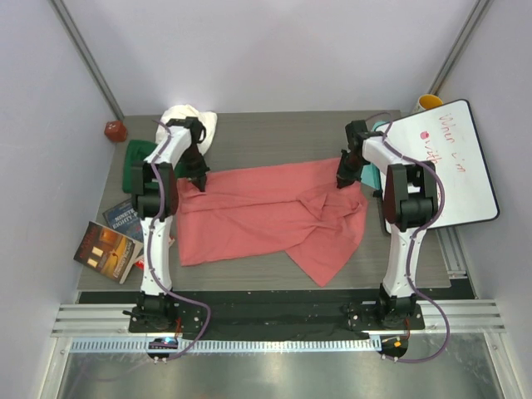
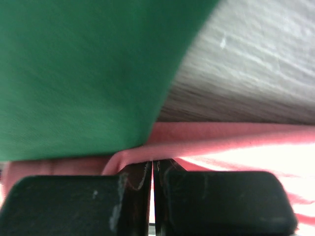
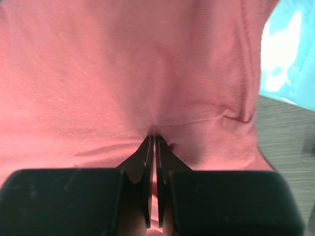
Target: Fold and stack the t-shirts
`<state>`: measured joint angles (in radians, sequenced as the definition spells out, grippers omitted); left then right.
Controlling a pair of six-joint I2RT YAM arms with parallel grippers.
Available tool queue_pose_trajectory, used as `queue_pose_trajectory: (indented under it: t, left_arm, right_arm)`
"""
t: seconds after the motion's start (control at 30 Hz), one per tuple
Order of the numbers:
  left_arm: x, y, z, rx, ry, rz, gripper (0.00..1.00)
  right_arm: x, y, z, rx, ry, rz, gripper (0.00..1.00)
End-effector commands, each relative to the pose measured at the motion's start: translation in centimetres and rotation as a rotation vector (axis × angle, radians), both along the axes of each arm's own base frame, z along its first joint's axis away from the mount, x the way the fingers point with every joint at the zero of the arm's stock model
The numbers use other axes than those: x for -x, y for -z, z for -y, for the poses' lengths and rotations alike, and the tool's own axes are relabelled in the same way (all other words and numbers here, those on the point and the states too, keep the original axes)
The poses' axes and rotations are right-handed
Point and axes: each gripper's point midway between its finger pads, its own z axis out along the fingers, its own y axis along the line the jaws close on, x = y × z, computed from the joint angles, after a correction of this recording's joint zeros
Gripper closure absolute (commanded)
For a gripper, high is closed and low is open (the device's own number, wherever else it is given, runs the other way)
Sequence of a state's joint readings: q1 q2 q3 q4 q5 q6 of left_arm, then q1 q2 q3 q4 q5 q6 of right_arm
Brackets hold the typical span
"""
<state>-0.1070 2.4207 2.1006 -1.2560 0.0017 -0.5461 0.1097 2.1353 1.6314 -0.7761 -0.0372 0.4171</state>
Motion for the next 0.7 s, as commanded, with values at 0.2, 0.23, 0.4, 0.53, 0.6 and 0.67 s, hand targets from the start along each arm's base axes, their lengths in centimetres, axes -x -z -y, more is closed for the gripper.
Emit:
queue_pose_trajectory:
  t: [0.2,0.23,0.4,0.53,0.6,0.67]
  left_arm:
    - [-3.2,0.3,-4.7,-0.056,-0.087,0.066,0.96]
    - [-3.3,0.3,-4.3,-0.037,-0.091,0.068,0.94]
    - [-3.2,0.4,-1.8,0.062,-0.089,0.085,0.84]
    - [-3.1,-1.3,-0.3,0.107,-0.091,0.128,0.53]
    - [-4.0,-2.8,0.5,0.174,-0.116,0.186,0.48]
    - [-5.2,-5.0,0.6,0.220,-0.167,0.272,0.47]
  right_arm:
    - [2.5,0.0,2.2,0.008,0.056,-0.053,0.91]
    - [2.5,0.0,2.2,0.006,0.060,-0.053,0.91]
    - [2.3,-0.3,1.9,-0.009,0.059,-0.047,0.91]
    - [0.9,-3.2,1.8,-0.017,0.068,0.064,0.79]
    - [-0.1,-6.3,2.0,-0.019,0.078,0.171,0.73]
    - [-1.2,-8.8,2.3,-0.009,0.087,0.264,0.67]
